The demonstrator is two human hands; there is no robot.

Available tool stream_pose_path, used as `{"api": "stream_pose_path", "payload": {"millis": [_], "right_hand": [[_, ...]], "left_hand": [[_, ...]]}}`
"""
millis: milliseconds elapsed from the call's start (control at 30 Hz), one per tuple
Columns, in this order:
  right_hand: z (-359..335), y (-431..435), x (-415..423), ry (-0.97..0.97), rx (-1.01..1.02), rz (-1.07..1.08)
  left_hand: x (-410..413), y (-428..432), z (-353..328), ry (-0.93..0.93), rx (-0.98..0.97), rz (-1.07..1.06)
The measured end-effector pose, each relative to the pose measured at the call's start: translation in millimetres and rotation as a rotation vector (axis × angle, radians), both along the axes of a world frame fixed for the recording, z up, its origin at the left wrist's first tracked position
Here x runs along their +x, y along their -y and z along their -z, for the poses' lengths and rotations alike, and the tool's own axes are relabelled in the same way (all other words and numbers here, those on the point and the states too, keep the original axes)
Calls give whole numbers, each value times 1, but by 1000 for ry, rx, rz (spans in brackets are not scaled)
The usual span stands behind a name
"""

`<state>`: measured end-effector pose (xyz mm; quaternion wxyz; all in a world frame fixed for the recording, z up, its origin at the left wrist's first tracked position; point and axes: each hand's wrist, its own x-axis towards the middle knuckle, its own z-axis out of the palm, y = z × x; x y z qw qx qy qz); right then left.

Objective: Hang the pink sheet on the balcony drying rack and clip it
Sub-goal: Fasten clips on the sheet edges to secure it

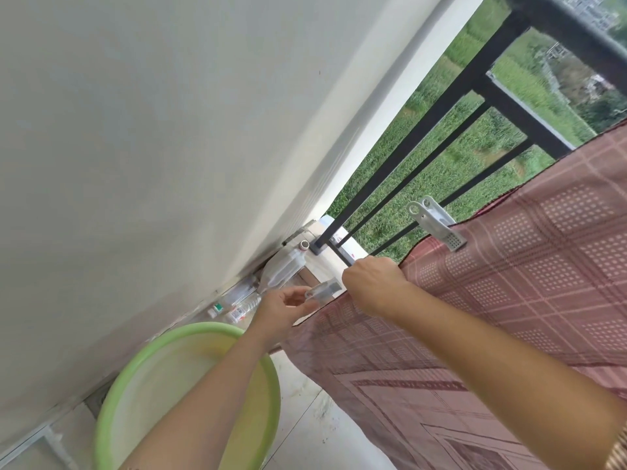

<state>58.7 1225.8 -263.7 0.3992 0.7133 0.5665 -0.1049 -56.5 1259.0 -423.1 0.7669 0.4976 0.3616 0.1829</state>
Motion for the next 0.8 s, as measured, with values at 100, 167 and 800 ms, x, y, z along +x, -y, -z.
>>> {"api": "stream_pose_path", "payload": {"millis": [100, 167, 800], "right_hand": [[-3, 1, 1, -23, 24, 29], [-3, 1, 1, -37, 33, 43], [4, 4, 6, -36, 64, -28]], "left_hand": [[-1, -9, -2, -42, 110, 32], [0, -11, -4, -46, 157, 70], [47, -40, -26, -266, 752, 593]]}}
